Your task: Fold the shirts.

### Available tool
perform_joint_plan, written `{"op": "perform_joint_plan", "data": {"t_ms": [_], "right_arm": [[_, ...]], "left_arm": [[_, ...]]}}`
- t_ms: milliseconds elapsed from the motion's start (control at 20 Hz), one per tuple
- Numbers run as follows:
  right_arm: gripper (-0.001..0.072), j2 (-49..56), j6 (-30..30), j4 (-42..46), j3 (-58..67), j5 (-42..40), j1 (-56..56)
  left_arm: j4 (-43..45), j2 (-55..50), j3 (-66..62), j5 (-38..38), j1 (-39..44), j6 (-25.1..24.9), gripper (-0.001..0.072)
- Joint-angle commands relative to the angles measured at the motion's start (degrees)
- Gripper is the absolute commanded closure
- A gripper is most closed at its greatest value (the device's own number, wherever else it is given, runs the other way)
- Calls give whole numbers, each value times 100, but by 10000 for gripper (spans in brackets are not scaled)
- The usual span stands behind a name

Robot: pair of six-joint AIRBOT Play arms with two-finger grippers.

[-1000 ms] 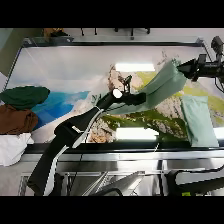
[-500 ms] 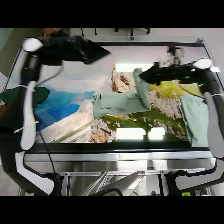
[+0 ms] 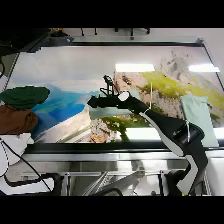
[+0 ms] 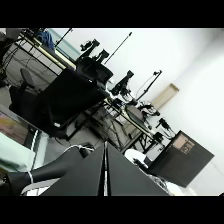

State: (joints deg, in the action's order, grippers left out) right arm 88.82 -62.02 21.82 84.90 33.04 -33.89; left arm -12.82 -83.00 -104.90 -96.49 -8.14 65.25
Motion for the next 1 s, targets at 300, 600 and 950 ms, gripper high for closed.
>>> {"op": "perform_joint_plan", "data": {"t_ms": [300, 600, 950], "right_arm": [[154, -1329, -374, 1106, -7, 2291, 3003], [109, -433, -476, 2050, -9, 3689, 3875], [114, 260, -63, 2006, -7, 3528, 3257]], "left_arm": [[-70, 356, 898, -107, -114, -140, 689], [-74, 354, 894, -105, -114, -254, 689], [-70, 352, 894, -105, -114, -339, 689]]}}
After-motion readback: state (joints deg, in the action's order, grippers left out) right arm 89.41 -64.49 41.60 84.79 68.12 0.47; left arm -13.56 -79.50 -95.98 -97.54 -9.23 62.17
